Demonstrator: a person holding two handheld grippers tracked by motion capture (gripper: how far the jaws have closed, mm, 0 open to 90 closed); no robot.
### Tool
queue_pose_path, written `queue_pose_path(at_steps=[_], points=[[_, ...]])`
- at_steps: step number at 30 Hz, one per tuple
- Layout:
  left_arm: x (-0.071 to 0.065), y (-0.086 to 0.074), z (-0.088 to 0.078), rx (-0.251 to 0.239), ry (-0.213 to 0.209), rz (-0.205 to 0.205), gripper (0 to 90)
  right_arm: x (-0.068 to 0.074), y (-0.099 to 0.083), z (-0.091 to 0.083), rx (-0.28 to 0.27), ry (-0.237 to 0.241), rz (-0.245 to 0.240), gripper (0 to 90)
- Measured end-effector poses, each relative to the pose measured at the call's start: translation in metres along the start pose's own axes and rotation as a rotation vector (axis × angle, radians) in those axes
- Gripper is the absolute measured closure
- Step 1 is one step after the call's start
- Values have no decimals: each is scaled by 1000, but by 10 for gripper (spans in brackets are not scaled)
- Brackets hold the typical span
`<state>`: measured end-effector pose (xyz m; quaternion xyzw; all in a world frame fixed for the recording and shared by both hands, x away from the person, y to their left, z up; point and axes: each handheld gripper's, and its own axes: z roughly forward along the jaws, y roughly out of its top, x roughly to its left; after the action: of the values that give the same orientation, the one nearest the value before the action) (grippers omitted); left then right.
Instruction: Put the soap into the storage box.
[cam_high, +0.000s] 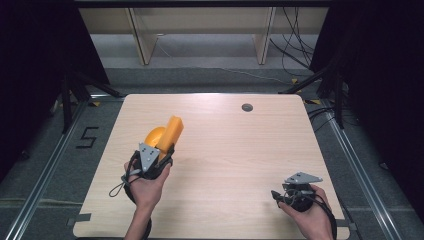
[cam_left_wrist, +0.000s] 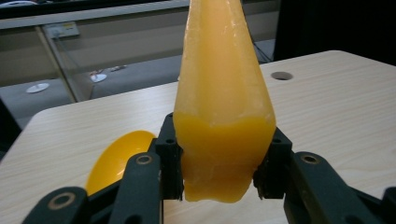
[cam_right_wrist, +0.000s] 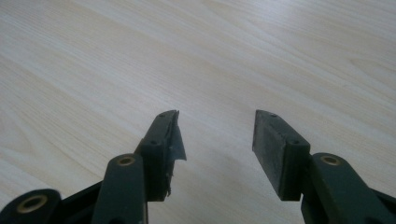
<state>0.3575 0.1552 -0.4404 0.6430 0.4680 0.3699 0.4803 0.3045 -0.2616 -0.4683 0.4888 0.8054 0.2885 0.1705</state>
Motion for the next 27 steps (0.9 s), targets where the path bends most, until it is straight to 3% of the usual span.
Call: queue_pose_path(at_steps=[9,14,21,27], points=[[21,2,1,-3,94,-34,602,0,1,1,0,3,-2,509],[32,2,8,4,124,-56,602,1,2,1,0,5,1,509],[46,-7,26,61,151,-57,602,0,1,2,-2,4,-3,509],[45,-19,40,95,179,-70,602,0,1,2,1,3,-1,508]])
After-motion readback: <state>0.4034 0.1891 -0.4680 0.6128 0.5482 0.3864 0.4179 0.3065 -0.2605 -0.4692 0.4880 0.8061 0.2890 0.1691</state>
